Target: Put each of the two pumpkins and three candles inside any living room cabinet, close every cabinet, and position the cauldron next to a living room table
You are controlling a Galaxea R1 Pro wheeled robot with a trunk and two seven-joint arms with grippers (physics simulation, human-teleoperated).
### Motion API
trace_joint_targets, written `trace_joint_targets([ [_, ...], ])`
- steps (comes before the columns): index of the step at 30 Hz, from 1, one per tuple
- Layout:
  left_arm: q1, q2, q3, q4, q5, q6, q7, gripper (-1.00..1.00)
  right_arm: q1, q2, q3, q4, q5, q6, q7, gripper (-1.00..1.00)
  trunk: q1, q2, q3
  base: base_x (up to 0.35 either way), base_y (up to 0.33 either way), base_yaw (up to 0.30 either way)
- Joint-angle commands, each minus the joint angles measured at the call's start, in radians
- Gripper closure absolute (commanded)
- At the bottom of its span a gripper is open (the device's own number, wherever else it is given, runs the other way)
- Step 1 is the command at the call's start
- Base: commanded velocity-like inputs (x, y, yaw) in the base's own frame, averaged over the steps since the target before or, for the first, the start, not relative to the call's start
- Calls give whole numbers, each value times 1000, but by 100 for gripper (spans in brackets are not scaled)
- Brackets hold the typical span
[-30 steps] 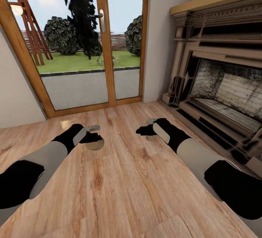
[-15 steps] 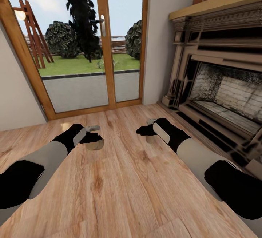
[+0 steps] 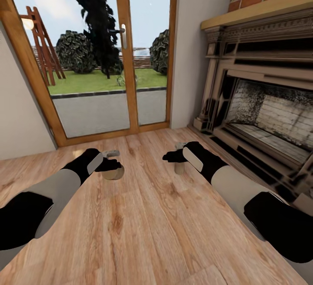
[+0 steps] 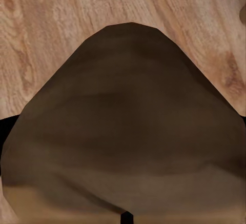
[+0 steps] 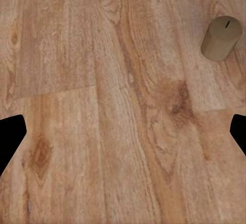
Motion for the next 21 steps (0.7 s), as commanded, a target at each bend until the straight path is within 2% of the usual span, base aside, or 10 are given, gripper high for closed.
trace_joint_targets([
  [1, 0, 1, -7, -2, 11, 4, 7, 100, -1, -1, 6, 0, -11, 2, -9, -100, 0, 0, 1, 0, 0, 0],
  [13, 0, 1, -7, -2, 11, 4, 6, 100, -1, 0, 6, 12, -11, 1, -10, -100, 0, 0, 20, 2, 0, 0],
  [21, 0, 1, -7, -2, 12, 5, 6, 100, -1, 0, 6, 15, -12, 1, -11, -100, 0, 0, 27, 73, 0, 0],
])
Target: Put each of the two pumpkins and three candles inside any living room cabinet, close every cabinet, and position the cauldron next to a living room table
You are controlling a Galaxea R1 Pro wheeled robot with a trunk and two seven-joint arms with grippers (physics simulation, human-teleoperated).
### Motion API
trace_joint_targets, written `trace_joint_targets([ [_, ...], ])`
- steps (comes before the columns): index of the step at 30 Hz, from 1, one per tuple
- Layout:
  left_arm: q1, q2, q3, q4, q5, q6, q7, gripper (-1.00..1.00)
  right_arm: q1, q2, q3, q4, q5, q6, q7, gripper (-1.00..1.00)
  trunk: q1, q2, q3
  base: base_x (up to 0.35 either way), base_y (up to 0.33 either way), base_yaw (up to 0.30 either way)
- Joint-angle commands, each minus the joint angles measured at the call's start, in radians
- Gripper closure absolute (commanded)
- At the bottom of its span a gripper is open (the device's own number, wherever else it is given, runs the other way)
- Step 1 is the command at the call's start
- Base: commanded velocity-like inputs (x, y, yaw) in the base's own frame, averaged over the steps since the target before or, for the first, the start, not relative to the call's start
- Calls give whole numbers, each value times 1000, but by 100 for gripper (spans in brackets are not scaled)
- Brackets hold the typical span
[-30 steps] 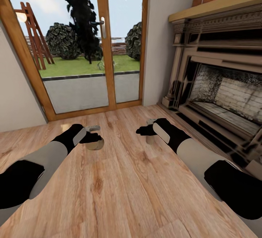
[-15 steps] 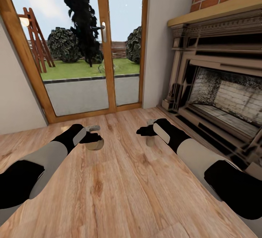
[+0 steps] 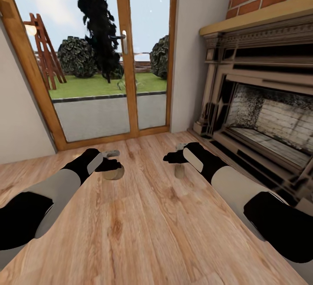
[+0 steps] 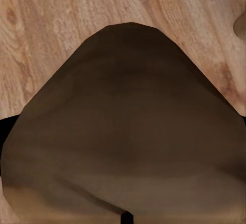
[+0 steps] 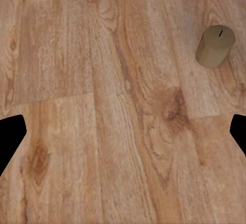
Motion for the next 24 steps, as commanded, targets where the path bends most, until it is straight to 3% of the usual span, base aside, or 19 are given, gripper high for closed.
trace_joint_targets([
  [1, 0, 1, -7, -2, 10, 4, 7, 100, -1, -1, 7, 1, -11, 2, -9, -100, 0, 0, -1, 102, 0, 0],
  [15, 0, 1, -7, 3, 10, 4, 9, 100, -1, 0, 4, 34, -16, 2, -8, -100, 0, 0, -1, 250, 68, -7],
  [24, 0, 0, -7, 4, 10, 4, 9, 100, -1, 0, 0, 34, -16, 3, -9, -100, 0, 0, -1, 295, 212, -259],
])
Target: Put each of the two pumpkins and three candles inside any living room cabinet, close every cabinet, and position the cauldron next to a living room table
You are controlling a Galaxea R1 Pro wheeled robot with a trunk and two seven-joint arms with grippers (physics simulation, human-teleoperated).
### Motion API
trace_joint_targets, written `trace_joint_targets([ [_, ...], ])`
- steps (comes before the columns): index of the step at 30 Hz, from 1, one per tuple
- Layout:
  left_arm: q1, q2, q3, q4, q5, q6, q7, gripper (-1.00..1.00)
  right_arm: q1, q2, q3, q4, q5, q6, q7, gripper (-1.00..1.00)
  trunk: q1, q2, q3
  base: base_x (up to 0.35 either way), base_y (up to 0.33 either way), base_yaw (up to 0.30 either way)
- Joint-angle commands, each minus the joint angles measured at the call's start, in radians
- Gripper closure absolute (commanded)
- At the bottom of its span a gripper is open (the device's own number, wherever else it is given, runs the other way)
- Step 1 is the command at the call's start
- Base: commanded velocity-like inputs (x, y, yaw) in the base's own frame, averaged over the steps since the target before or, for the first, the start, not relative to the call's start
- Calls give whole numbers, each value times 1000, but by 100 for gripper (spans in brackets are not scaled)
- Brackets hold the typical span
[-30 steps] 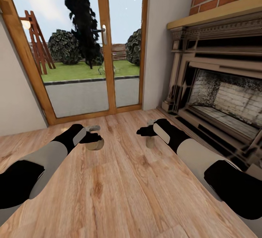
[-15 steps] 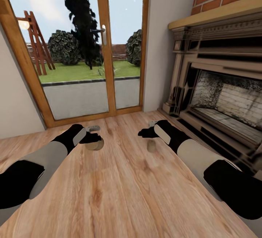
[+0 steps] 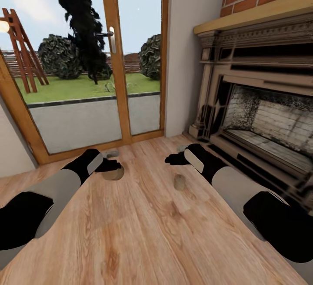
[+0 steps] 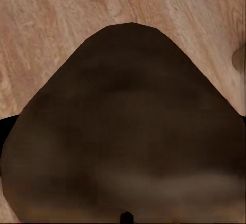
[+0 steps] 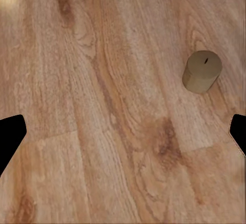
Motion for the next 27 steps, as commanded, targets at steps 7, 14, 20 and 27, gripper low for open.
trace_joint_targets([
  [7, 0, 1, 15, 1, 10, 5, 9, 100, -1, 2, 9, 1, -10, 2, -9, -100, 0, 0, -1, 291, 226, -293],
  [14, 0, 2, 77, 90, 9, -72, 12, 100, -1, 5, 9, 79, -11, -3, -7, -100, 0, 0, 1, 291, 226, -291],
  [20, 0, -2, 78, 99, 11, -97, 12, 100, 4, 9, 12, 190, -7, -102, -6, -100, 0, 0, 5, 291, 220, -281],
  [27, 0, -7, 80, 101, 11, -100, 12, 100, 16, 13, 14, 227, -5, -155, -7, -100, 0, 0, 7, 291, 218, -166],
])
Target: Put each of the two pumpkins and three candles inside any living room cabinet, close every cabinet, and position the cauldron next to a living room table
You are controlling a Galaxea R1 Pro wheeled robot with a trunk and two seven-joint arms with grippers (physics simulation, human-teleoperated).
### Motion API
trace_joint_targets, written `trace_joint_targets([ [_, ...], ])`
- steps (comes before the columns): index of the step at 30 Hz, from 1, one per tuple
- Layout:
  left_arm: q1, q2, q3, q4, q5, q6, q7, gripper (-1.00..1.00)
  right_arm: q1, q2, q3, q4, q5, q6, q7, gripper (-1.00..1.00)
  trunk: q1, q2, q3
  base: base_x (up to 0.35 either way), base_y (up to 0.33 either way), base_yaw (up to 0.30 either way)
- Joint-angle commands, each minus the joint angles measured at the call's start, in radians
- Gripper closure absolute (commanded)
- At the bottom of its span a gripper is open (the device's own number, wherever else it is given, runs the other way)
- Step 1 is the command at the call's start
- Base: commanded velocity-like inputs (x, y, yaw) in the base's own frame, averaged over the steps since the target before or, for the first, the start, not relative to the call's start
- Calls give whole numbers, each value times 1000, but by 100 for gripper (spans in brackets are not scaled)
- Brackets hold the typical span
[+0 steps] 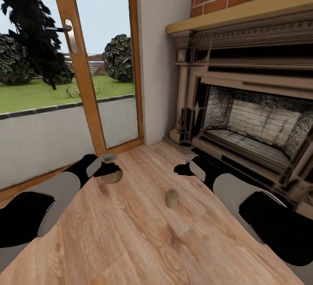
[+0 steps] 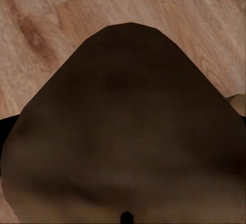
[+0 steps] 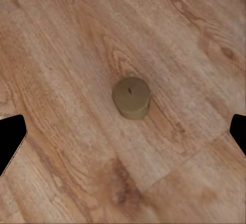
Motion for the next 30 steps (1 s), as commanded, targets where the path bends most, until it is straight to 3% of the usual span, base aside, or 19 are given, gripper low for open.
trace_joint_targets([
  [1, 0, 0, -5, -4, 11, 5, 8, 100, 4, 8, 7, 0, -10, 3, -8, -100, 0, 0, -1, 291, 217, -18],
  [3, 0, -1, -5, -4, 11, 5, 8, 100, 7, 20, 7, 1, -10, 2, -8, -100, 0, 0, -1, 291, 217, -10],
  [4, 0, -1, -6, -4, 11, 6, 8, 100, 10, 52, 8, 1, -9, 2, -8, -100, 0, 0, -1, 291, 217, -2],
  [7, 0, -6, -6, -4, 12, 6, 8, 100, 21, 72, 8, 1, -9, 2, -7, -100, 0, 0, -1, 291, 217, -1],
  [9, 0, -9, -6, -4, 12, 6, 8, 100, 23, 73, 8, 1, -9, 2, -7, -100, 0, 0, -1, 291, 217, 0],
  [10, 0, -31, -6, -3, 10, 5, 11, 100, 25, 74, 8, 1, -10, 2, -8, -100, 0, 0, -1, 303, 175, 0],
  [13, 0, -45, -7, -3, 9, 5, 14, 100, 26, 73, 6, 2, -11, 2, -8, -100, 0, 0, -1, 308, 151, 0],
  [19, 0, -54, -7, -2, 8, 5, 15, 100, 26, 71, 3, 48, -17, 2, -10, -100, 0, 0, -5, 313, -14, -50],
  [21, 0, -70, -7, -2, 7, 5, 15, 100, 26, 71, 0, 60, -17, 3, -13, -100, 0, 0, -8, 252, -158, -90],
  [24, 0, -96, -9, 0, 4, 6, 16, 100, 26, 71, -2, 67, -18, 4, -62, -100, 0, 0, -13, 97, -68, -89],
  [30, 0, -106, -10, 2, 3, 6, 17, 100, 26, 71, 0, 68, -18, 4, -111, -100, 0, 0, -22, 17, -12, -86],
])
